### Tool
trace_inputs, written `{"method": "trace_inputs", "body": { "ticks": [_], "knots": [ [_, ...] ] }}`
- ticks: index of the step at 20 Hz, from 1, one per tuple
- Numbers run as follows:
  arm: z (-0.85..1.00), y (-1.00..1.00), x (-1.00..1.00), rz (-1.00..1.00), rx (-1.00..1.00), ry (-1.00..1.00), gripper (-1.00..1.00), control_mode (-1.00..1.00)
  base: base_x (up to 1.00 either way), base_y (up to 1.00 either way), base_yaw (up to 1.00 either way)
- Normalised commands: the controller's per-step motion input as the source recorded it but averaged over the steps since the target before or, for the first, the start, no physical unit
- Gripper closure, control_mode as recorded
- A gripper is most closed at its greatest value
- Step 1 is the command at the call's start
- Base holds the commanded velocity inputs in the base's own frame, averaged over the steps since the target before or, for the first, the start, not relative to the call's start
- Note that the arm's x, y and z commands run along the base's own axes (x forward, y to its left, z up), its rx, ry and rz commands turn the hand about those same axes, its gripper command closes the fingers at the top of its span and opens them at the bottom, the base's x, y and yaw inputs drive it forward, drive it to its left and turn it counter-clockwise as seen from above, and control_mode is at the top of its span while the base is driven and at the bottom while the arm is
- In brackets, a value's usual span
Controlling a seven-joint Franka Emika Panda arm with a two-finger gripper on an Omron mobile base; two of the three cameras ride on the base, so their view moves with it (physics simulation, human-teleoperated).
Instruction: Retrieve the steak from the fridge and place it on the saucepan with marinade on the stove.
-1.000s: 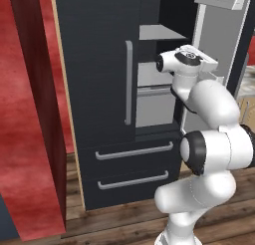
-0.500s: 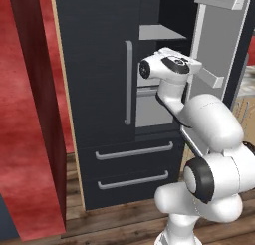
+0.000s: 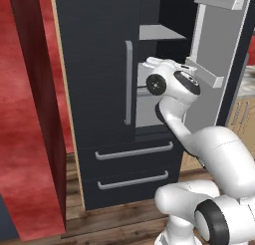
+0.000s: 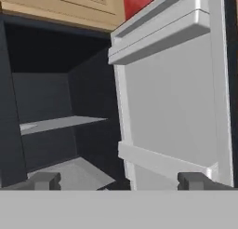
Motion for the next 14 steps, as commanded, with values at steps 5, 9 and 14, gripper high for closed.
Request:
{"method": "trace_inputs", "body": {
  "ticks": [5, 9, 14],
  "knots": [
    [0.0, 0.47, -0.17, 0.41, 0.0, 0.02, -1.0, -1.0, 0.0, 0.0, 0.0],
    [0.0, 0.36, -0.02, 0.33, 0.0, 0.02, -1.0, -1.0, 0.0, 0.0, 0.0],
    [0.0, 0.14, 0.04, 0.17, 0.0, 0.0, -1.0, -1.0, 0.0, 0.0, 0.0]
  ]
}}
